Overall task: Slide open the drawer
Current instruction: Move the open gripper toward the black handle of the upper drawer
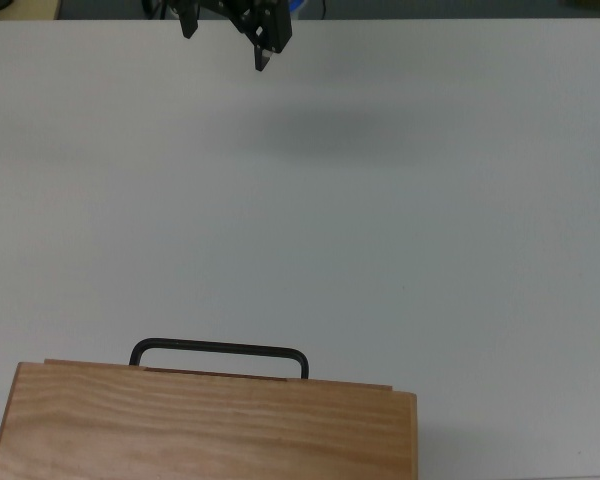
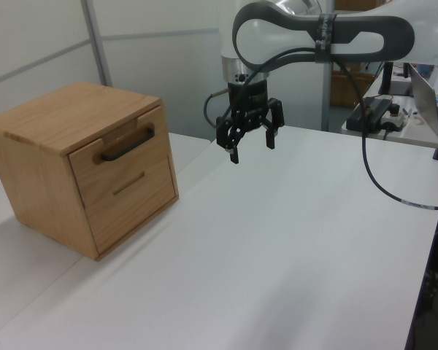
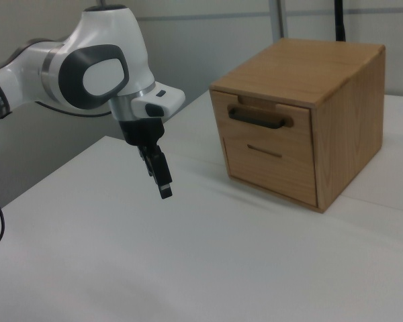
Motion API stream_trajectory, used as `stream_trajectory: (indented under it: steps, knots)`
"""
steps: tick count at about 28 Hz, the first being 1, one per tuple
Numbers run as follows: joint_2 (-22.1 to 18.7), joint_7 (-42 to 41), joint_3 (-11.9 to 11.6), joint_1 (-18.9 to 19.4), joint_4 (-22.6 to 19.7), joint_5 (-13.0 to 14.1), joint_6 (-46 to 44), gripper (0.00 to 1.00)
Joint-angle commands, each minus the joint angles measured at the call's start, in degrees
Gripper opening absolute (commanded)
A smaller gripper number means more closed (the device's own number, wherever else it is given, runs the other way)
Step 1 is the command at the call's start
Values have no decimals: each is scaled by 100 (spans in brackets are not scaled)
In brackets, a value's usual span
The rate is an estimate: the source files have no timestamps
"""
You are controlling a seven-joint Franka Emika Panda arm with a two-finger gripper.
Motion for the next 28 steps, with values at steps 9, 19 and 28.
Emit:
stream_trajectory:
  steps: [9,19,28]
  knots:
    - [28,3091,-47,33,-26,41,-130,100]
    - [46,5183,-47,33,-17,112,212,100]
    - [169,6485,-3,59,-272,129,1934,100]
